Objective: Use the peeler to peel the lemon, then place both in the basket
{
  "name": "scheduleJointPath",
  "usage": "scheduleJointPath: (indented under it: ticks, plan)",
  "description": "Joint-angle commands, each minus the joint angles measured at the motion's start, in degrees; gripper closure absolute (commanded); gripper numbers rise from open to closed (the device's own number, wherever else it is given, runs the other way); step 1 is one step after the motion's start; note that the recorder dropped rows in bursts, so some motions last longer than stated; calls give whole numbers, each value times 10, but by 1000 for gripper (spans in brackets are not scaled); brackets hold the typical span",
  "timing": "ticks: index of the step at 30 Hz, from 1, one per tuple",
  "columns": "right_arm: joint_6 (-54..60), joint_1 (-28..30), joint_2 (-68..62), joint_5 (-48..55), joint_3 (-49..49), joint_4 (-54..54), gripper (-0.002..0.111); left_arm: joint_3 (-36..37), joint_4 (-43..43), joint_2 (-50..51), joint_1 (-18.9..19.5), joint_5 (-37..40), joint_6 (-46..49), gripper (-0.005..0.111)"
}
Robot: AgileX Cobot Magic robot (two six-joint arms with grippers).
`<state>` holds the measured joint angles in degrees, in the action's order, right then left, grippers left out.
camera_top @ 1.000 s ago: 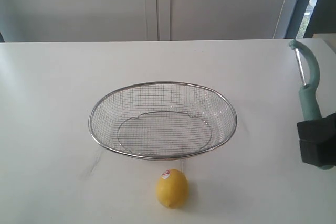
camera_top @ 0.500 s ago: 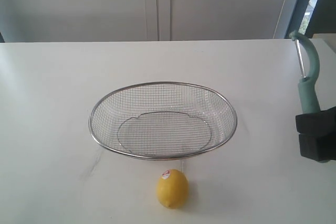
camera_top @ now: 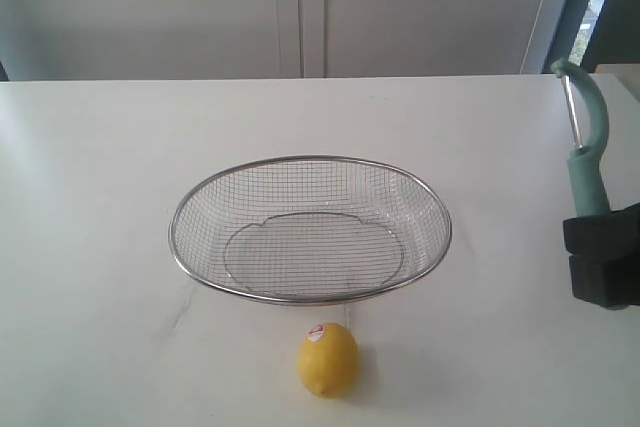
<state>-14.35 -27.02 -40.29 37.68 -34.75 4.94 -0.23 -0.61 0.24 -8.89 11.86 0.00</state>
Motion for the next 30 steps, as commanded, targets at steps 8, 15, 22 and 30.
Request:
scheduleJointPath:
  ticks: [8,15,22,30]
  plan:
    - [7,2,2,-6,-1,4,108,2,-6,-2,-5,2,0,107]
    - [7,2,2,-6,-1,4,108,2,-6,-2,-5,-7,-4,107]
    - [7,2,2,-6,-1,4,108,2,-6,-2,-5,-209,-41,107]
    - [7,2,2,-6,-1,4,108,2,-6,-2,-5,-263,-40,107]
